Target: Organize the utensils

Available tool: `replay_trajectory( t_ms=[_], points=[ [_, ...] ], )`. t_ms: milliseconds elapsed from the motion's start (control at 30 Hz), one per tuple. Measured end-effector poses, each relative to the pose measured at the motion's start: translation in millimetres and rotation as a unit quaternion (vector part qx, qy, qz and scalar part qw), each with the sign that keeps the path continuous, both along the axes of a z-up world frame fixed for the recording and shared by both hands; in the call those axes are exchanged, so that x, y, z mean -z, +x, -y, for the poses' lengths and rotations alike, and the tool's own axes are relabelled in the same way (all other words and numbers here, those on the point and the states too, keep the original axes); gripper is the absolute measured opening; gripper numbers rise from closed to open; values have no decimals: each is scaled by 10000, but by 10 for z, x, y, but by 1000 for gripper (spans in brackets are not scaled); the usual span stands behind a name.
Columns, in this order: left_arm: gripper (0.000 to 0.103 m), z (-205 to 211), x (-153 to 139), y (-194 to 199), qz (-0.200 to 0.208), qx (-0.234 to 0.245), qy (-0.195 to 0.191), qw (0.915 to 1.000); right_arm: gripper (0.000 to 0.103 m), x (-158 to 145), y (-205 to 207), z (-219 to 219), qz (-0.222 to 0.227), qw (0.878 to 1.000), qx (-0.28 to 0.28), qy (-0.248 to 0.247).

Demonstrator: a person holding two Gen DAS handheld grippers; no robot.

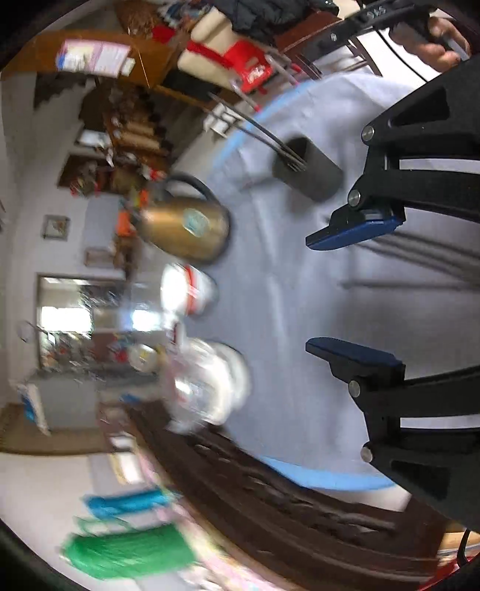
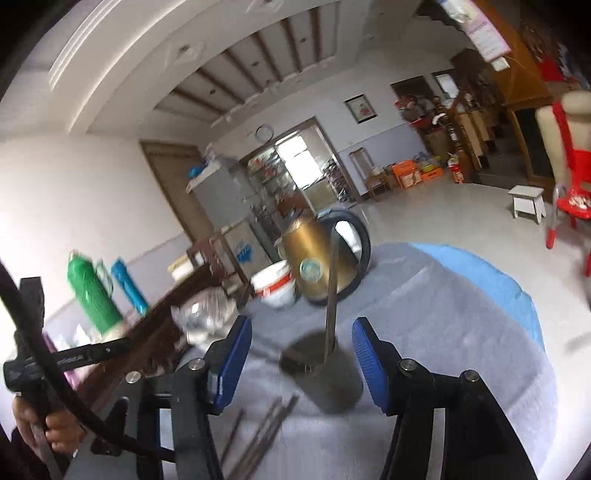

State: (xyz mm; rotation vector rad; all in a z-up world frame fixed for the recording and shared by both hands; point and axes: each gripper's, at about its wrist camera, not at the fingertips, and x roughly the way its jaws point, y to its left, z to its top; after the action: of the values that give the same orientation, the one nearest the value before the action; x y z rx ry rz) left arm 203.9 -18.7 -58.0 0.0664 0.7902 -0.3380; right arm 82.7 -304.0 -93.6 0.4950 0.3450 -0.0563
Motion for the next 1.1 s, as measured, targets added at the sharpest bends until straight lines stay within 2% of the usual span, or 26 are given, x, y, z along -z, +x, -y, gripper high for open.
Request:
replay_trajectory(
  t_ms=[100,200,267,400,533,667,833,933,1100],
  points=[
    [50,-164,403,-67,-478,-124,112,9987,60,193,-2,-188,-271,9994,-223,-66],
    [50,-204,784,-187,-932,-103,122,9955,60,419,40,-317,-576,9974,-416,114],
    [50,-190,975,-266,-1085,-53,181,9939,60,549,66,-399,-746,9956,-538,178],
    [50,-135,1210,-415,-1152,107,331,9927,60,676,98,-537,-938,9940,-549,-115],
    [50,-91,1314,-515,-1019,190,467,9935,60,793,117,-594,-1033,9928,-614,-22],
    [50,-91,1372,-487,-974,113,576,9935,60,908,190,-641,-1187,9912,-550,-220],
    [50,-88,1315,-460,-684,-66,830,9942,60,1029,285,-625,-1254,9903,-597,-28],
    [55,-82,1272,-455,-494,-174,952,9941,61,1075,319,-661,-1307,9896,-587,-142],
    [55,-32,1255,-434,-335,-223,1176,9922,61,1150,349,-681,-1423,9877,-643,-75]
  ],
)
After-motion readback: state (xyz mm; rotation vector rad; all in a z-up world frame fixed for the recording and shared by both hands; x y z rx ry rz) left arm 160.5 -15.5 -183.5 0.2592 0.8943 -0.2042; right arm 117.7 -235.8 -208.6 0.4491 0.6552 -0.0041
